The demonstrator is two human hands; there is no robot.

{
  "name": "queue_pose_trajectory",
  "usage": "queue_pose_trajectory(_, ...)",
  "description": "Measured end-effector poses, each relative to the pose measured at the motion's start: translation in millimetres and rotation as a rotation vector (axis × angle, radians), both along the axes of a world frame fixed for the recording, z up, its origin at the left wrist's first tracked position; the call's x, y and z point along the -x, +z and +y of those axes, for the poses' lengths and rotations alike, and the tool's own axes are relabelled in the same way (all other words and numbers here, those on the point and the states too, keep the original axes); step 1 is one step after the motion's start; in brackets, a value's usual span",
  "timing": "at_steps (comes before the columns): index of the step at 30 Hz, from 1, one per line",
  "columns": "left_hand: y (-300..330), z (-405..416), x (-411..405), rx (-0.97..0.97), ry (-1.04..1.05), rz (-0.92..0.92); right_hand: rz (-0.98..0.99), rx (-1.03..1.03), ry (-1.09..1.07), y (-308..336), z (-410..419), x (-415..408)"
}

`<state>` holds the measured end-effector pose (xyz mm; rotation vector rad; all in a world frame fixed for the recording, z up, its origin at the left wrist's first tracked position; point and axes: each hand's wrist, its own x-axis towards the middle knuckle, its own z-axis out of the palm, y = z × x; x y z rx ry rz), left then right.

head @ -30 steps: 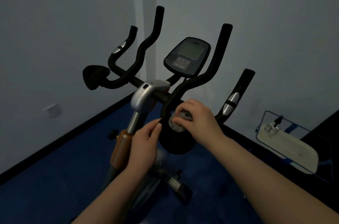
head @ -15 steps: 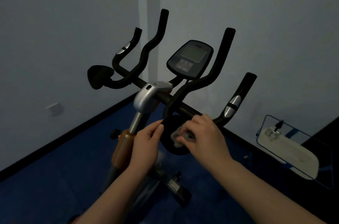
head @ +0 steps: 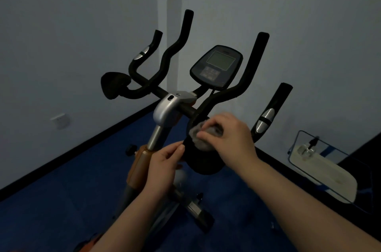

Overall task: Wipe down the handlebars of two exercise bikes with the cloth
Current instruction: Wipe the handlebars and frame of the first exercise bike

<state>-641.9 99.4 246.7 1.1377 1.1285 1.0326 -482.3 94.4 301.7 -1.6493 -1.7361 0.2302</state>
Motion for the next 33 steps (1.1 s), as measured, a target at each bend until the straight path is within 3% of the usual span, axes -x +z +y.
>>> queue_pose_trajectory(3, -3.1, 2.2, -3.0, 0.050, 0.027, -0.034, -0.066, -0.034, -0.030, -15.6, 2.8, 11.4)
queue_pose_trajectory(8, -3.1, 7.4, -4.9, 0.058, 0.027, -0.027, -0.476, 0.145, 0.271, -4.2, -10.5, 2.1)
queue_pose_trajectory(10, -3.0, 8.3, -5.3, 0.056, 0.037, -0.044, -0.353, 0.191, 0.183, 7.4, -1.9, -3.8)
queue_pose_trajectory(12, -4.5, 6.8, -7.5, 0.067, 0.048, -0.054, -0.187, 0.078, 0.014, 1.7, 1.4, 0.0)
queue_pose_trajectory(14, -5.7, 4.0, -11.0, 0.079, 0.065, -0.059, -0.203, -0.006, -0.061, -13.1, -4.9, 9.8)
queue_pose_trajectory(17, -5.7, 0.0, -15.3, 0.085, 0.092, -0.064, -0.425, -0.017, 0.111, -24.0, -25.0, 15.4)
queue_pose_trajectory(19, -3.6, -1.6, -15.4, 0.060, 0.093, -0.061, -0.503, 0.110, 0.210, -4.7, -31.7, 1.9)
queue_pose_trajectory(21, -0.4, -2.1, -13.9, -0.025, 0.064, -0.021, -0.419, 0.225, 0.180, 14.5, -25.9, -11.1)
queue_pose_trajectory(24, 0.8, -2.7, -14.2, -0.169, 0.005, 0.041, -0.231, 0.163, 0.046, 20.2, -10.9, -7.6)
queue_pose_trajectory(29, 2.0, -1.0, -14.4, -0.219, -0.007, 0.058, -0.495, 0.076, 0.129, -15.5, -27.5, 5.5)
queue_pose_trajectory(33, 3.9, -0.4, -9.7, -0.222, -0.029, 0.063, -0.400, 0.305, 0.278, 14.1, -19.3, -15.5)
